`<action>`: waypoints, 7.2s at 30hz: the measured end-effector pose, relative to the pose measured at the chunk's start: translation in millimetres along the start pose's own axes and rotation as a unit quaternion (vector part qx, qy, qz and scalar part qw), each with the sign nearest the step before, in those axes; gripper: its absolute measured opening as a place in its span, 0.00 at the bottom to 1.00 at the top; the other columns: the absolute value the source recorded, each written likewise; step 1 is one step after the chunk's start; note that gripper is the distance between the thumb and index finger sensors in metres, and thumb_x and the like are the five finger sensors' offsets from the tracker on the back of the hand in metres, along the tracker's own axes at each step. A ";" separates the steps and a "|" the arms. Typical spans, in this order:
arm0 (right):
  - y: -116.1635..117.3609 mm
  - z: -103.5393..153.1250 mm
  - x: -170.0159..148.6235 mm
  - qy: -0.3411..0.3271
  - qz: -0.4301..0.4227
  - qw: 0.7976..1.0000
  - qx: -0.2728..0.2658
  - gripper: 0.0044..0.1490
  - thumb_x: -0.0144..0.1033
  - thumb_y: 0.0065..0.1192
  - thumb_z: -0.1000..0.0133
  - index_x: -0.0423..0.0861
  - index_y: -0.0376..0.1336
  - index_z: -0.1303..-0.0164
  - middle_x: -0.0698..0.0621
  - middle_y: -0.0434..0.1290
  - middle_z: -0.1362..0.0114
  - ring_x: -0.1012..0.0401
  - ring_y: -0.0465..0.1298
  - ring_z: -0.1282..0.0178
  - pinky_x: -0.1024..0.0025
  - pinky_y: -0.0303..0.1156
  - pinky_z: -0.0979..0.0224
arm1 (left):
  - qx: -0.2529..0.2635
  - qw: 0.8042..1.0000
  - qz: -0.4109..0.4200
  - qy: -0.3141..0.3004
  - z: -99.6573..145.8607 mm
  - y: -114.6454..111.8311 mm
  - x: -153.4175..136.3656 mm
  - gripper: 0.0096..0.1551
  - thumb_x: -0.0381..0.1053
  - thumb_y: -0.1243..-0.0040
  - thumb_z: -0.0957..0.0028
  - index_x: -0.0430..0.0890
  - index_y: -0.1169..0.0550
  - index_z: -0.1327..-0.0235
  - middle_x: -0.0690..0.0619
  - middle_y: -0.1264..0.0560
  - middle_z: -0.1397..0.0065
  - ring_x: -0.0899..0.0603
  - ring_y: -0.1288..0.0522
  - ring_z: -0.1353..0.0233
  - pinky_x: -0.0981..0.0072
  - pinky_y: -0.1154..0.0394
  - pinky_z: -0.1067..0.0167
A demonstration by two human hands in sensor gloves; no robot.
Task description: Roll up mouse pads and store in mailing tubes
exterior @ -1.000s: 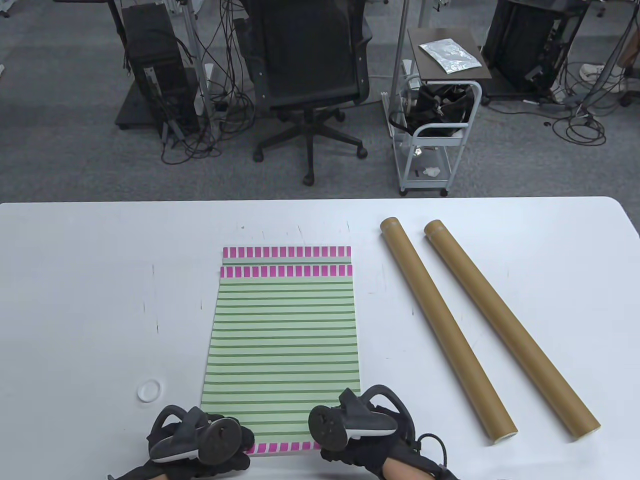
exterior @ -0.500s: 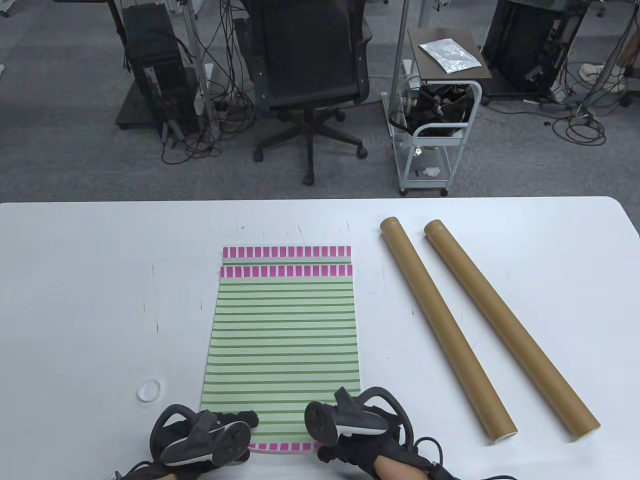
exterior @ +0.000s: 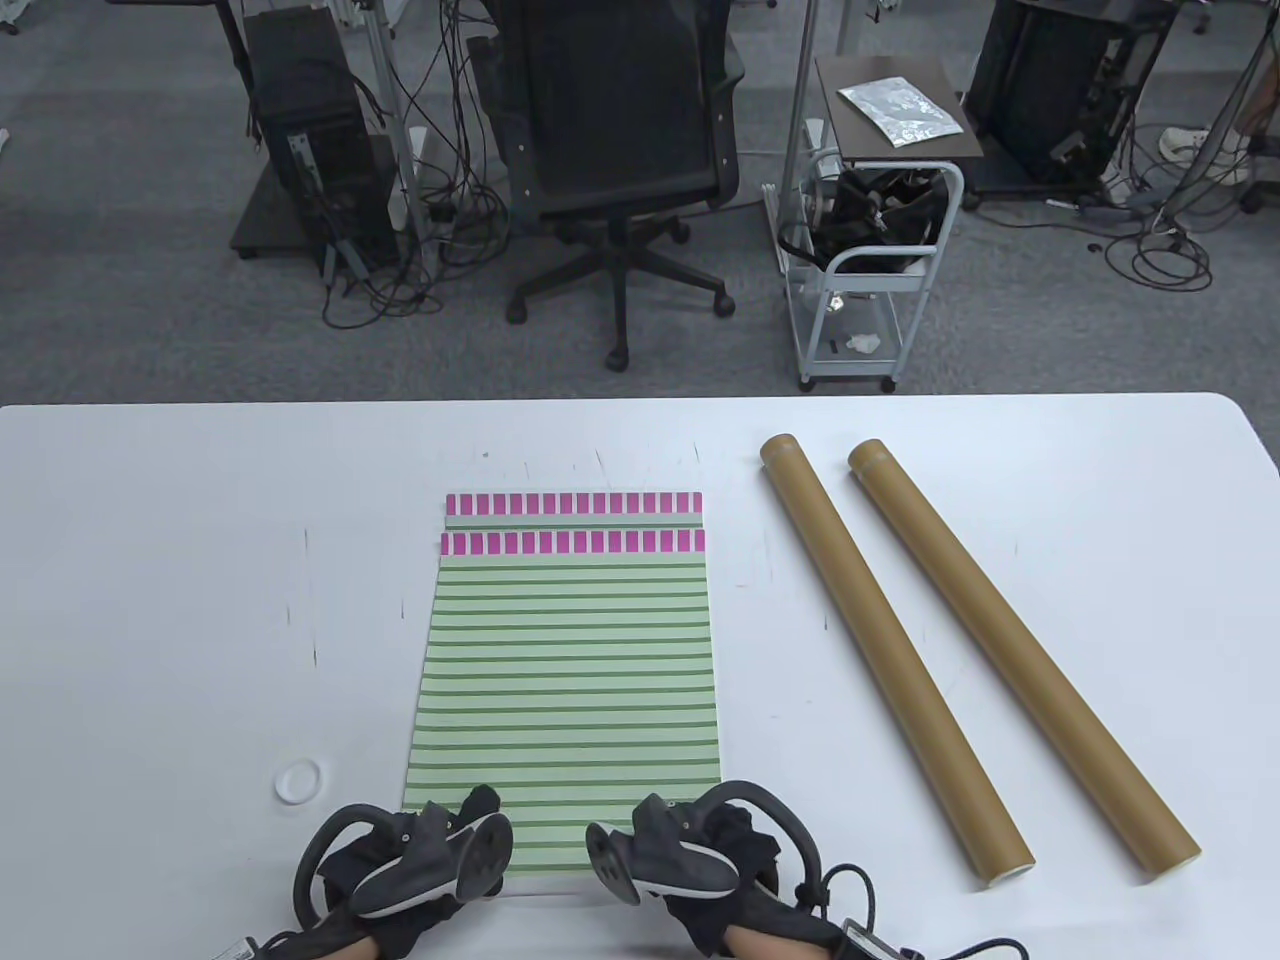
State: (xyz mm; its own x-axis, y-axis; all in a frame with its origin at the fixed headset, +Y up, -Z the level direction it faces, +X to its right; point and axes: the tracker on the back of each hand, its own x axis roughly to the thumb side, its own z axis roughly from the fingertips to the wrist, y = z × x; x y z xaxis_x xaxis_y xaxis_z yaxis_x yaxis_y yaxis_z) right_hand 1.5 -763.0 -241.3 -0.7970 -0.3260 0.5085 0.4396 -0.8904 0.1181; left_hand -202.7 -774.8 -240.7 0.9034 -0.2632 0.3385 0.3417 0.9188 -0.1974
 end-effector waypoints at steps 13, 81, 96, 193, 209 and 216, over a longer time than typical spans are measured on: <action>8.8 3.4 14.6 -0.097 0.046 0.994 -0.016 0.50 0.39 0.46 0.47 0.69 0.19 0.36 0.55 0.67 0.43 0.65 0.73 0.60 0.66 0.76 0.48 | -0.037 0.999 0.011 0.008 -8.5 0.2 -1.4 0.49 0.69 0.56 0.65 0.55 0.46 0.27 0.66 0.23 0.65 0.58 0.18 0.68 0.76 0.19 0.69; 10.7 1.8 17.9 -0.118 -0.069 0.984 -0.112 0.31 0.46 0.61 0.53 0.58 0.60 0.37 0.54 0.75 0.46 0.62 0.79 0.58 0.64 0.79 0.47 | 0.097 0.986 -0.002 -0.136 14.4 20.9 30.7 0.22 0.59 0.39 0.57 0.62 0.22 0.47 0.62 0.19 0.48 0.56 0.16 0.49 0.75 0.17 0.50; 4.8 5.1 16.3 -0.180 -0.104 0.975 -0.075 0.27 0.39 0.58 0.50 0.51 0.63 0.39 0.51 0.78 0.51 0.64 0.80 0.63 0.68 0.80 0.52 | 0.025 0.981 0.094 -0.167 10.0 16.1 20.0 0.26 0.58 0.41 0.58 0.64 0.28 0.43 0.62 0.20 0.50 0.57 0.18 0.53 0.77 0.17 0.56; -4.6 9.3 7.1 -0.153 -0.078 0.977 -0.125 0.36 0.39 0.62 0.52 0.45 0.59 0.32 0.53 0.76 0.41 0.60 0.81 0.50 0.67 0.80 0.44 | 0.078 0.986 0.009 -0.146 15.7 24.8 28.1 0.32 0.62 0.40 0.58 0.64 0.34 0.39 0.65 0.18 0.47 0.57 0.15 0.49 0.79 0.16 0.54; -7.5 13.2 10.4 -0.147 -0.073 0.981 -0.105 0.31 0.34 0.59 0.48 0.51 0.61 0.32 0.51 0.71 0.33 0.53 0.76 0.42 0.59 0.76 0.38 | 0.136 0.981 -0.047 -0.131 22.6 24.2 43.3 0.24 0.61 0.38 0.60 0.63 0.22 0.49 0.64 0.19 0.43 0.55 0.17 0.45 0.71 0.18 0.45; -5.1 11.6 7.8 -0.129 -0.027 0.981 -0.139 0.36 0.43 0.65 0.52 0.51 0.61 0.32 0.53 0.73 0.36 0.58 0.78 0.46 0.65 0.77 0.41 | 0.113 0.987 -0.004 -0.116 13.7 25.1 33.4 0.23 0.60 0.41 0.59 0.62 0.21 0.49 0.63 0.17 0.46 0.54 0.15 0.47 0.75 0.16 0.51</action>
State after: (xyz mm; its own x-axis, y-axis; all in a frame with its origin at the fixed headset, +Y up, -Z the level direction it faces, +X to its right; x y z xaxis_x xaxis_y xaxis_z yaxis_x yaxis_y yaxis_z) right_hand -2.1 -757.3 -228.0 -0.6681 -0.2171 0.7117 0.2419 -0.9679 -0.0683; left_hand -167.5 -756.4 -221.8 0.8089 -0.2203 0.5451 0.2586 0.9660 0.0065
